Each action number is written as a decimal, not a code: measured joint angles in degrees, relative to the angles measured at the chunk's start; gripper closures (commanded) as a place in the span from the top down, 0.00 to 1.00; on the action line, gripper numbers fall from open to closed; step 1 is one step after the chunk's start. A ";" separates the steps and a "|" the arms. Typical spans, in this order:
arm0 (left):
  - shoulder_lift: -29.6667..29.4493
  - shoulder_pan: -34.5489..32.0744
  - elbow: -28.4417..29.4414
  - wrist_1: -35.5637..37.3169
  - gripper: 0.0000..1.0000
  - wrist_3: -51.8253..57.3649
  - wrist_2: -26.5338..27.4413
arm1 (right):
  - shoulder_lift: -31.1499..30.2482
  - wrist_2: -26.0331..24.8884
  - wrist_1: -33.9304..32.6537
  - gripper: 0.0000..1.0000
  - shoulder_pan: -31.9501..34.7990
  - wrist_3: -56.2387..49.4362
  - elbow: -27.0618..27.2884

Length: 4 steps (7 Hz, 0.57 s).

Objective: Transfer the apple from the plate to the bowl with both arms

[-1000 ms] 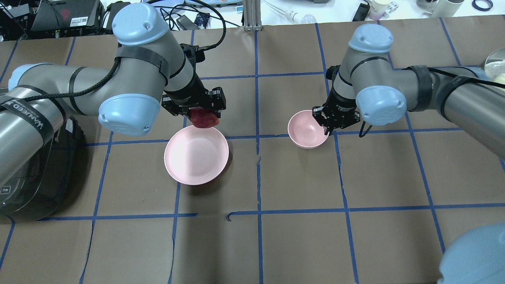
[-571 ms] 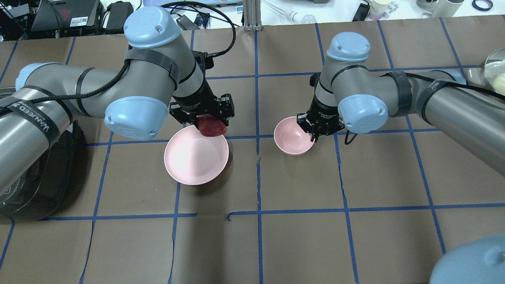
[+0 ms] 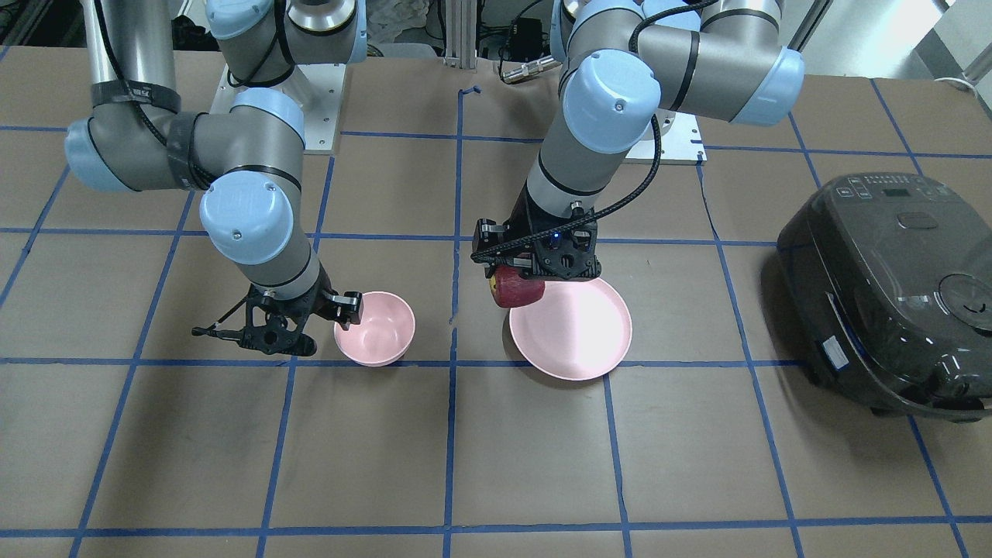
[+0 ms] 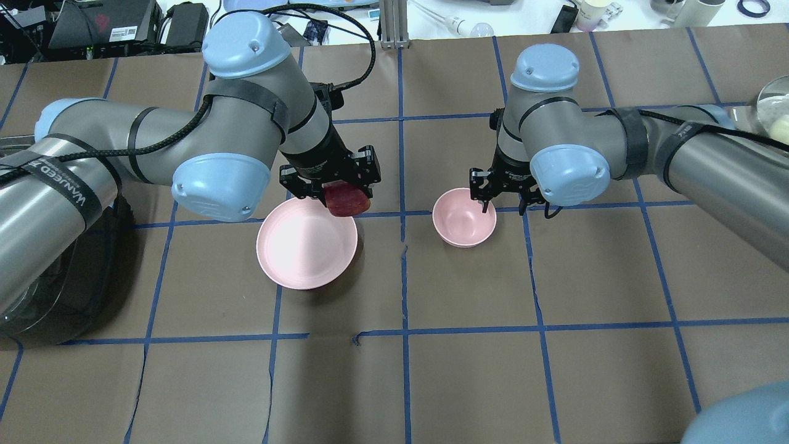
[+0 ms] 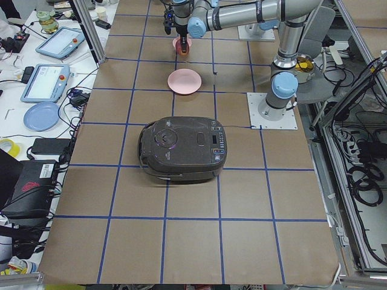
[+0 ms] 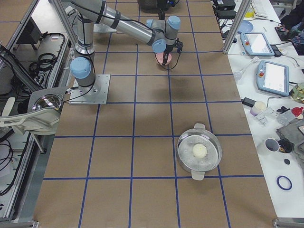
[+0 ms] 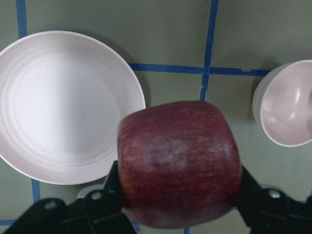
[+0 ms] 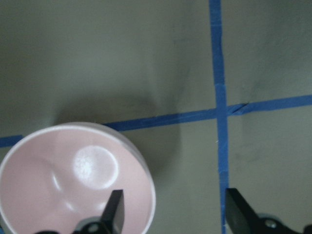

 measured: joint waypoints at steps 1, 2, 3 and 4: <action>-0.59 -0.42 0.37 1.21 0.12 -2.16 -1.53 | -1.34 -1.67 0.67 1.00 -0.66 -0.22 -1.84; -1.52 -1.12 0.82 2.96 0.12 -4.69 -3.27 | -3.08 -3.05 2.82 1.00 -1.60 -0.35 -4.34; -2.89 -2.33 1.12 5.95 0.12 -7.60 -4.70 | -4.90 -4.24 6.41 1.00 -2.42 -0.43 -7.38; -4.99 -4.09 1.28 10.63 0.12 -11.12 -5.48 | -6.80 -4.82 10.76 1.00 -2.88 -0.49 -10.67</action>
